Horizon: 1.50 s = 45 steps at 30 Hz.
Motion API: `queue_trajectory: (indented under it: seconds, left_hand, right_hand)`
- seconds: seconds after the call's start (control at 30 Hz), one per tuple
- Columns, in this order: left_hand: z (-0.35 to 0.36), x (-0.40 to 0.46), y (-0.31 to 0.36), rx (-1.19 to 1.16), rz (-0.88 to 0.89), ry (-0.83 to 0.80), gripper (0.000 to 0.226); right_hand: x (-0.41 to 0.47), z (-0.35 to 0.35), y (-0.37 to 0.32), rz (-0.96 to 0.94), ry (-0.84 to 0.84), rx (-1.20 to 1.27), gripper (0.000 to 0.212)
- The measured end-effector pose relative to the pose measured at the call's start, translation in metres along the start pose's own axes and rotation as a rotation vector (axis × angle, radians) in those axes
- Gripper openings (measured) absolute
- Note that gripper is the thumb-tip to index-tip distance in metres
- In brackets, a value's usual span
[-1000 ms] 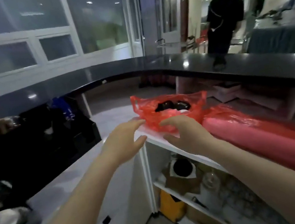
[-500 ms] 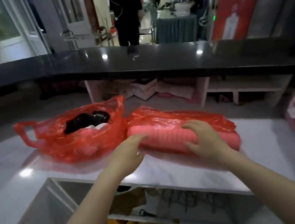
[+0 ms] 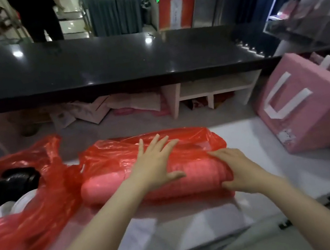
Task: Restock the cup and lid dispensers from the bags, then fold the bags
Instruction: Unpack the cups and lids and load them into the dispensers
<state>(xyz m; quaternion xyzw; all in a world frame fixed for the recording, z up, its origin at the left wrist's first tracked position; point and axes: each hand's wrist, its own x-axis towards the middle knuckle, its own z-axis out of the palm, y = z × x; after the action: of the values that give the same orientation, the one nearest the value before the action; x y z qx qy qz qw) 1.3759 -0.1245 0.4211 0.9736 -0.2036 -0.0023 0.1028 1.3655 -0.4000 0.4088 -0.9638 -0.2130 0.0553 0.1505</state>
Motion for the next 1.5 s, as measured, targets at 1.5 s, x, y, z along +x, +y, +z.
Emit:
queue_trajectory:
  seconds: [1.5]
  left_hand:
    - [0.051,0.105,0.077,0.145,0.122,-0.083,0.101]
  right_hand:
    - [-0.04,0.036,0.087,0.348,0.155,0.078,0.033]
